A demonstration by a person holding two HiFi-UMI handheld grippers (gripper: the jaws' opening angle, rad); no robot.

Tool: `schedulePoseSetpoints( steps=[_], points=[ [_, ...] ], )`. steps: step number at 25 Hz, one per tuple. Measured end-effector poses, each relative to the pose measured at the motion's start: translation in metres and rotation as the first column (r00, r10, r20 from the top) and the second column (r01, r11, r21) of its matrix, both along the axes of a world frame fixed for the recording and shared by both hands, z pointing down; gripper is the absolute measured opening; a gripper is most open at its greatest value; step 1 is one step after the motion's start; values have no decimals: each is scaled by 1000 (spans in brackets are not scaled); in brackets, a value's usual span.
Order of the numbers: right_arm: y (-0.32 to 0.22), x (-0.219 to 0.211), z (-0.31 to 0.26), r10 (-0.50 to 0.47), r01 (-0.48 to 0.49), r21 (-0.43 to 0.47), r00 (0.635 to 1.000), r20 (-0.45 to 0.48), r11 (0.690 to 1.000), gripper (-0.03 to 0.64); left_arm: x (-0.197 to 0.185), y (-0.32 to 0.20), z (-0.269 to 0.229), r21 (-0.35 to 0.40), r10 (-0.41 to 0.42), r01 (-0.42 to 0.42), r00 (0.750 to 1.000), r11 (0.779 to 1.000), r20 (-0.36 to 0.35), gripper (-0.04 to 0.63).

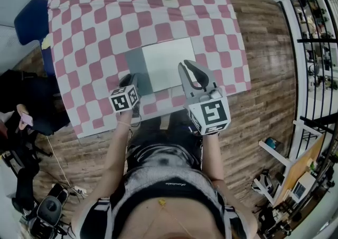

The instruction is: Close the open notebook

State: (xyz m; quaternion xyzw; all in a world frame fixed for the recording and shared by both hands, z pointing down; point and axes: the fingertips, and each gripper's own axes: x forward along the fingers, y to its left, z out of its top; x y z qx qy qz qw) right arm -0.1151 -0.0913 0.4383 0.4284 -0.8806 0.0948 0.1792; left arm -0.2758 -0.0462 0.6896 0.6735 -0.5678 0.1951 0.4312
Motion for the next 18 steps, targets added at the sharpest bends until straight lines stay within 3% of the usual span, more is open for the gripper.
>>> schedulePoseSetpoints(
  steps=[7,13,18],
  points=[
    [2,5,0,-3,3,-2,1000,-2,1000,46,2,1,3,-20,-39,37,996,999,-85,81],
    [3,11,-2,-8,8,3,1000,2,1000,46,3,2,-7,19,-50,53,988,998,-149,81],
    [3,12,-6,-13,13,13,1000,8,1000,46,0,-4,-34,84,-36,47,991,995,-132,81]
  ],
)
